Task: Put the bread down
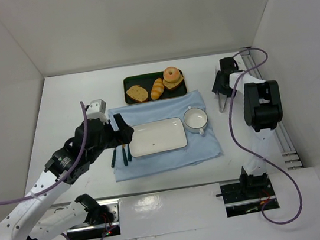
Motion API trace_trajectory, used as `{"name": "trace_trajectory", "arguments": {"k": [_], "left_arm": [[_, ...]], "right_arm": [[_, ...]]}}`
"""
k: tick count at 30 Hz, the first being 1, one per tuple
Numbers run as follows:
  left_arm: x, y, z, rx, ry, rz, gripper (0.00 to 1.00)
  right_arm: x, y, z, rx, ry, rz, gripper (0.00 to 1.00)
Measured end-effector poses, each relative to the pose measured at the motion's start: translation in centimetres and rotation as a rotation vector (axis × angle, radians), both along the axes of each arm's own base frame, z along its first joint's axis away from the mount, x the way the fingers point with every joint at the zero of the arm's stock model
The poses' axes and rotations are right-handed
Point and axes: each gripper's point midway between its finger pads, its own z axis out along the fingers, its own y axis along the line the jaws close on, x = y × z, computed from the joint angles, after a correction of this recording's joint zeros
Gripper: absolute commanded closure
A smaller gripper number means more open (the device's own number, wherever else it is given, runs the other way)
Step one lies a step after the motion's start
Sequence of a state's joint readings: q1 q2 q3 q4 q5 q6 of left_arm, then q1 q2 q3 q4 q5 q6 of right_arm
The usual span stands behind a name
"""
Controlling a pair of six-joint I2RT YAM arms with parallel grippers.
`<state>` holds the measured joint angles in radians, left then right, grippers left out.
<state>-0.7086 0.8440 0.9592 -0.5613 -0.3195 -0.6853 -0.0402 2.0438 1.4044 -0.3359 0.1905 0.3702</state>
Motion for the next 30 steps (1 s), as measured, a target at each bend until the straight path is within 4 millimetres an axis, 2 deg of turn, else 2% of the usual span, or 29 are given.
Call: {"name": "trace_trajectory", "arguments": {"k": [5,9,13,18,22,26,30], "left_arm": [[0.0,0.0,0.0,0.001,0.001,0.0,0.02],[0.1,-0.1,-0.1,0.004,0.004,0.0,0.02],[0.3,-0.2,-0.2,0.005,0.005,0.0,0.02],[0.4,-0.3,-0.3,0.009,0.005,-0.001,0.02],[0.5,-0.4,-0.4,0.012,0.007,-0.002,0.02],[0.7,-0.5,-0.3,0.014,0.002,-0.003,0.02],[1.3,-0.9,0.1,0.019,-0.018,-0.013,0.02]], "right_arm": [[-0.3,0.5,0.6,0.024,-0.003,0.008,0.33],[0.0,0.6,2.7,0.028,-0.036,0.012,0.33],[1.5,0.6,6.8,0.027,-0.112,0.017,0.33],[3.1,1.0,13.2,0.039,-0.246,0.044,0.33],[2.8,1.9,18.0,0.053,-0.338,0.081,0.33],[1.9,3.5,21.2,0.063,-0.393,0.124,0.33],[0.8,6.1,23.9,0.079,-0.44,0.188,0.33]]}}
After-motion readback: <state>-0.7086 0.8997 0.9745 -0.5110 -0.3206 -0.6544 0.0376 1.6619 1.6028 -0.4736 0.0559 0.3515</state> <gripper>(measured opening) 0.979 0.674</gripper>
